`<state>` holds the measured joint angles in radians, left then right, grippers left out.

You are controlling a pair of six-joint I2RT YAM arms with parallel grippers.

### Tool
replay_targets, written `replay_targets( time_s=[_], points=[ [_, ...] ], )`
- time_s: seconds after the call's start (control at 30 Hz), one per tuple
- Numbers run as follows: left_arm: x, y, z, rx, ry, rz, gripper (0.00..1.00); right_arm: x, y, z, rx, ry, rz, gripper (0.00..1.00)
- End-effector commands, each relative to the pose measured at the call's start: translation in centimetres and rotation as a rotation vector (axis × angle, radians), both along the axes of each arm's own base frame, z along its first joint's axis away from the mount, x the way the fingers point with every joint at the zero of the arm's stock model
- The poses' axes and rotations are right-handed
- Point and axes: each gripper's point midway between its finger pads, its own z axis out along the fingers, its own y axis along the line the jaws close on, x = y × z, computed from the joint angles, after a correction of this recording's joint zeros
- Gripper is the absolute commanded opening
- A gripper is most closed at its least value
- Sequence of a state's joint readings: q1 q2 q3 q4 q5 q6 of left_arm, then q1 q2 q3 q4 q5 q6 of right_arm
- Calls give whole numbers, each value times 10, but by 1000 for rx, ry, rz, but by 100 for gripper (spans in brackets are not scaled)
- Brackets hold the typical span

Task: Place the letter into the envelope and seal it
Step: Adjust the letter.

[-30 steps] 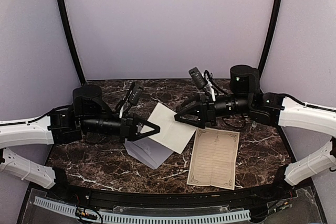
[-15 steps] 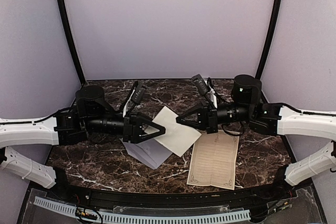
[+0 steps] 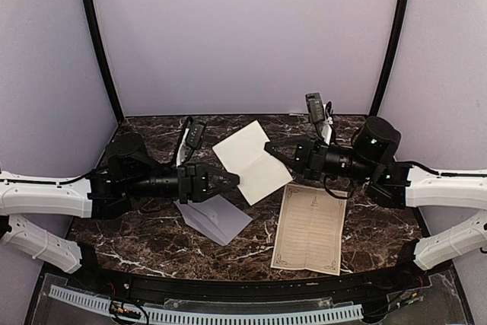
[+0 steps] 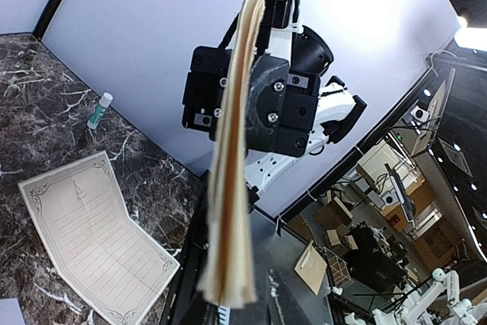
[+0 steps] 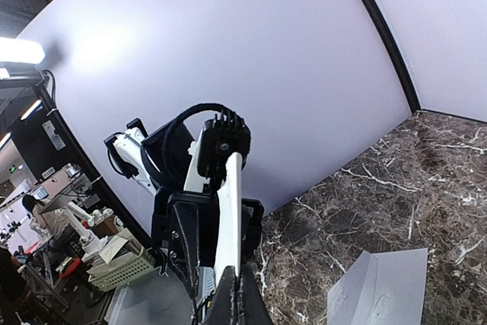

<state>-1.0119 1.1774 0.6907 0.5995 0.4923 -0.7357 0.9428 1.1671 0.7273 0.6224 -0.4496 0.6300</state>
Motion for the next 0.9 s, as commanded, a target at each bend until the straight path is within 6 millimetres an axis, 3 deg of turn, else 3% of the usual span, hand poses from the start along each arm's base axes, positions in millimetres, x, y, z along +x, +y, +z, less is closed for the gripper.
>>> replay_targets(
  time_s=[0.0, 0.47, 0.53, 0.63, 0.7, 0.73, 0.83, 0.87],
  points=[
    [-1, -3, 16, -66, -31, -18, 22, 1, -6, 14, 74, -6, -35, 0],
    [10, -1, 25, -167, 2, 49, 15, 1, 0, 0, 55, 27, -12, 0],
    [12, -2, 23, -167, 12, 48, 13, 1, 1, -2, 50, 28, -14, 0],
    [13, -5, 19, -155, 24, 45, 1, 3, 2, -6, 39, 38, -23, 0],
    [15, -5, 14, -128, 39, 61, 0, 6, 2, -9, 24, 47, -37, 0],
    [19, -4, 6, -94, 56, 85, 0, 8, 2, -11, 10, 50, -52, 2],
    [27, 6, -8, -24, 89, 164, 0, 21, -1, -21, -55, 66, -132, 39],
    [34, 11, -24, 34, 121, 214, 0, 26, -4, -25, -76, 69, -161, 50]
  ],
)
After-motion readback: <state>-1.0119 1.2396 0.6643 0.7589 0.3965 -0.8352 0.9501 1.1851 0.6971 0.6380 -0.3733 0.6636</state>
